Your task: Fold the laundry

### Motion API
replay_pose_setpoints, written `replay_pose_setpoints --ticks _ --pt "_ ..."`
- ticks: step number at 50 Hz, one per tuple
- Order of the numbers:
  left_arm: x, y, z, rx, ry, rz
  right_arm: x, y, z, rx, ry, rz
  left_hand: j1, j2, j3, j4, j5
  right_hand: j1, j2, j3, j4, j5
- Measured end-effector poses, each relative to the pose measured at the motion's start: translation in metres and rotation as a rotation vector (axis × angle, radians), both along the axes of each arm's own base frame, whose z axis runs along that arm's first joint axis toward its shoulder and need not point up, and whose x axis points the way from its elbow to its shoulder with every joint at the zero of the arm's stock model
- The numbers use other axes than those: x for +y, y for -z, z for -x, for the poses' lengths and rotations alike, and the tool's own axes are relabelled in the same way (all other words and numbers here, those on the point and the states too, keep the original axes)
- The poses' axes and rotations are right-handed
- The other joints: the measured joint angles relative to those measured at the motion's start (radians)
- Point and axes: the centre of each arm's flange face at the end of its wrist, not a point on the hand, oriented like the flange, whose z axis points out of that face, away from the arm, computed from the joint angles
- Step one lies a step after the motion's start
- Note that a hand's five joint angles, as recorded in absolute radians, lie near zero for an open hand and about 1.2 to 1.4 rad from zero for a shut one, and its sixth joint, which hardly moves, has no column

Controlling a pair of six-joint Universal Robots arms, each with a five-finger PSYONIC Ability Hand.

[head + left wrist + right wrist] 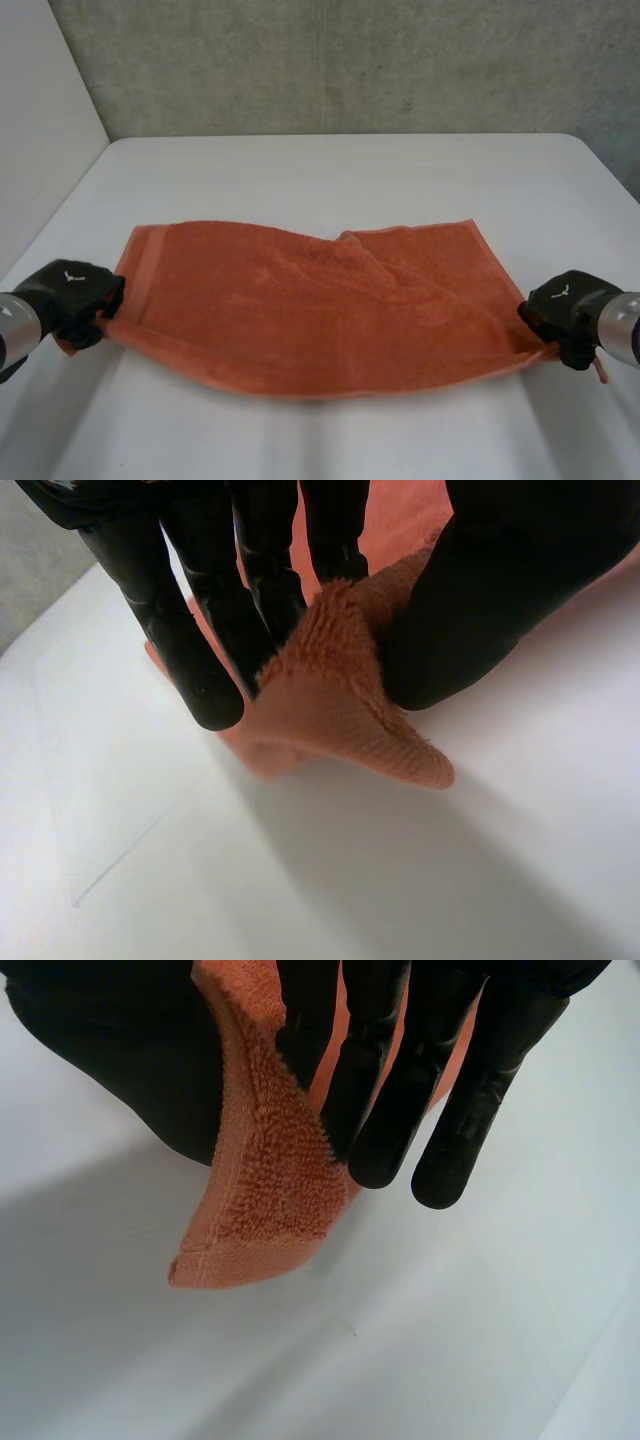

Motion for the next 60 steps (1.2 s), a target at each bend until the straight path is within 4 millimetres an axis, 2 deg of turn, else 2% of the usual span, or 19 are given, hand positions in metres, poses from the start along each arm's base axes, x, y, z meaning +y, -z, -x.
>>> replay_pose_setpoints --ticks 5,8,10,12,14,16,20,22,25,28,33,34,39,40,42,43,50,54,60 --pt "-0.018 0.004 0.004 -0.033 0.021 0.034 -0.023 -0.002 -0.003 0.002 0.008 0.052 0.000 0.002 0.006 0.000 0.000 0.000 0.000 0.000 0.000 0.000" --pt "-0.047 -0.009 0.021 -0.030 0.059 0.157 -0.062 -0.029 -0.015 -0.071 0.042 0.214 0.000 0.004 0.008 0.000 0.000 0.000 0.005 0.000 0.000 0.000" --pt "-0.056 -0.017 0.026 -0.021 0.064 0.202 -0.074 -0.042 -0.020 -0.107 0.056 0.281 0.000 0.004 0.008 0.000 0.000 0.000 0.005 0.000 0.000 0.000" --pt "-0.083 -0.048 0.036 0.021 0.053 0.352 -0.090 -0.065 -0.026 -0.169 0.078 0.388 0.000 0.007 0.011 0.001 0.000 0.000 0.007 0.002 0.005 0.000" --pt "-0.104 -0.082 0.047 0.078 0.042 0.498 -0.118 -0.121 -0.037 -0.334 0.120 0.634 0.000 0.007 0.011 0.002 0.000 0.000 0.007 0.002 0.005 0.000" --pt "-0.117 -0.111 0.053 0.131 0.028 0.613 -0.125 -0.152 -0.041 -0.429 0.133 0.764 0.000 0.007 0.011 0.004 0.000 0.000 0.007 0.002 0.005 0.000" --pt "-0.135 -0.194 0.056 0.314 -0.013 0.934 -0.121 -0.225 -0.040 -0.642 0.129 1.051 0.000 0.007 0.011 0.004 0.000 0.000 0.007 0.002 0.005 0.000" --pt "-0.134 -0.221 0.055 0.380 -0.018 1.037 -0.116 -0.240 -0.038 -0.683 0.123 1.109 0.000 0.007 0.011 0.004 0.000 0.000 0.007 0.002 0.005 0.000" --pt "-0.132 -0.235 0.053 0.427 -0.019 1.097 -0.110 -0.247 -0.036 -0.712 0.117 1.141 0.000 0.007 0.011 0.004 0.000 0.000 0.007 0.002 0.005 0.000" --pt "-0.129 -0.231 0.051 0.454 -0.019 1.099 -0.106 -0.233 -0.036 -0.708 0.117 1.109 0.000 0.007 0.011 0.004 0.000 0.000 0.007 0.002 0.005 0.002" --pt "-0.130 -0.179 0.052 0.433 -0.027 0.960 -0.107 -0.185 -0.038 -0.654 0.131 0.965 0.000 0.008 0.012 0.004 0.000 0.000 0.007 0.002 0.005 0.002" --pt "-0.130 -0.179 0.052 0.433 -0.027 0.960 -0.107 -0.185 -0.038 -0.654 0.131 0.965 0.000 0.008 0.012 0.004 0.000 0.000 0.007 0.002 0.005 0.002" --pt "-0.128 -0.100 0.054 0.399 -0.046 0.766 -0.114 -0.114 -0.043 -0.582 0.139 0.772 0.000 0.008 0.014 0.004 0.000 0.000 0.007 0.002 0.005 0.003" --pt "-0.127 -0.082 0.054 0.392 -0.051 0.723 -0.116 -0.091 -0.045 -0.558 0.142 0.712 0.000 0.009 0.014 0.004 0.000 0.000 0.007 0.002 0.005 0.003" --pt "-0.126 -0.067 0.054 0.385 -0.056 0.688 -0.117 -0.080 -0.045 -0.547 0.144 0.686 0.000 0.009 0.014 0.004 0.000 0.000 0.007 0.002 0.005 0.003" --pt "-0.124 -0.040 0.054 0.374 -0.065 0.625 -0.119 -0.050 -0.046 -0.512 0.149 0.611 0.000 0.009 0.014 0.004 0.000 0.000 0.007 0.002 0.005 0.003" --pt "-0.109 0.029 0.052 0.338 -0.092 0.443 -0.118 0.025 -0.045 -0.406 0.162 0.437 0.000 0.009 0.016 0.004 0.000 0.000 0.007 0.002 0.005 0.003" --pt "-0.097 0.037 0.048 0.317 -0.106 0.386 -0.111 0.034 -0.042 -0.349 0.162 0.384 0.000 0.009 0.016 0.004 0.000 0.000 0.007 0.002 0.005 0.003" --pt "-0.070 0.024 0.038 0.260 -0.121 0.313 -0.085 0.011 -0.033 -0.227 0.129 0.293 0.000 0.009 0.016 0.005 0.000 0.000 0.007 0.002 0.005 0.003"
